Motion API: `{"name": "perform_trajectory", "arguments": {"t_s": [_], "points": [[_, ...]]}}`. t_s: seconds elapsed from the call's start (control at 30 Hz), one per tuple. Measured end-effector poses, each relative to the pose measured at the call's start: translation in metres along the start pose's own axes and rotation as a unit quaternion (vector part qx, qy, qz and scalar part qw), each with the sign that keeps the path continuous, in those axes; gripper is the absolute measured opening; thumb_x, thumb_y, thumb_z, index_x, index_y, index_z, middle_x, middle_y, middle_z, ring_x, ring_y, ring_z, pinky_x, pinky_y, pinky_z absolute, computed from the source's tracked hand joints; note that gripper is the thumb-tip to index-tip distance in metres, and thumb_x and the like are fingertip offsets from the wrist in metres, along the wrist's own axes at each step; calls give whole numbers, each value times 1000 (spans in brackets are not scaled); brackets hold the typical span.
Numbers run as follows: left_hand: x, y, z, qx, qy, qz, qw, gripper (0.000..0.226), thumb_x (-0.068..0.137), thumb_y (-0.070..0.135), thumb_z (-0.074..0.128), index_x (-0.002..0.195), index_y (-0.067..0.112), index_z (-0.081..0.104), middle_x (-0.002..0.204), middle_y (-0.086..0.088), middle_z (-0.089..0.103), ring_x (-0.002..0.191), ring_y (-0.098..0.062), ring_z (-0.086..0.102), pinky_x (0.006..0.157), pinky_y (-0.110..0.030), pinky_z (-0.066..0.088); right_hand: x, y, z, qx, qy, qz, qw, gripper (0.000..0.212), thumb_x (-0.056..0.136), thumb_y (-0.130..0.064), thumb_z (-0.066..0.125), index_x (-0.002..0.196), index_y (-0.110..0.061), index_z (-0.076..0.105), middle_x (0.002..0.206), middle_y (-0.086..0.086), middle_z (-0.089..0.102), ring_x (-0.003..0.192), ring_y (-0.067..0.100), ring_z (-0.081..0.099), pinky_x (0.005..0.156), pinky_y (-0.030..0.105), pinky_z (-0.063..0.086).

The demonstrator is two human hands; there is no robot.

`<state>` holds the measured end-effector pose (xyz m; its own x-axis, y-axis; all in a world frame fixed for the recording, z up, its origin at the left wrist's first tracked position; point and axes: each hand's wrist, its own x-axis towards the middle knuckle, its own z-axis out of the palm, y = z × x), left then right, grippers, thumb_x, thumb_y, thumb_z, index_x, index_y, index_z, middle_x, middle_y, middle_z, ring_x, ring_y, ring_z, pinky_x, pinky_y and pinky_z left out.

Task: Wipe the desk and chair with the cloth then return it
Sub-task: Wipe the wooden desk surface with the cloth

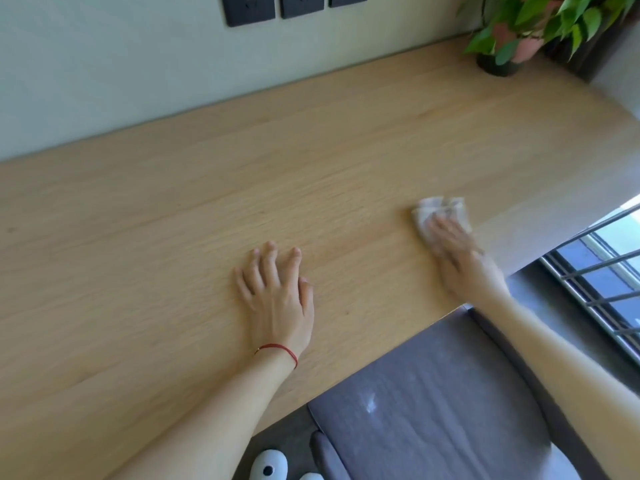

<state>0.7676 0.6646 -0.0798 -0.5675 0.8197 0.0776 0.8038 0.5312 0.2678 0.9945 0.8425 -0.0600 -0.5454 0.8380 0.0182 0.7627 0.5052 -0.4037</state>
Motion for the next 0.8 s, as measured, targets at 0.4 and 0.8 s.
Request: {"name": "perform_trajectory", "arguments": {"t_s": [0.4, 0.8], "points": [[7, -48, -53, -229, 130, -52, 963, 20, 65, 18, 82, 64, 13, 63, 96, -2, 70, 93, -27, 56, 81, -27, 37, 22, -182, 87, -14, -48, -185, 981, 45, 100, -24, 39, 145, -24, 34, 155, -5, 31, 148, 21, 14, 123, 41, 12], [-20, -88, -35, -248, 64, -79, 963, 35, 87, 21, 50, 118, 15, 63, 138, -9, 46, 133, -26, 32, 110, -38, 21, 105, -182, 87, -49, -2, -49, 998, 51, 98, -27, 39, 147, -24, 27, 159, -1, 22, 148, 25, 9, 122, 44, 12]]}}
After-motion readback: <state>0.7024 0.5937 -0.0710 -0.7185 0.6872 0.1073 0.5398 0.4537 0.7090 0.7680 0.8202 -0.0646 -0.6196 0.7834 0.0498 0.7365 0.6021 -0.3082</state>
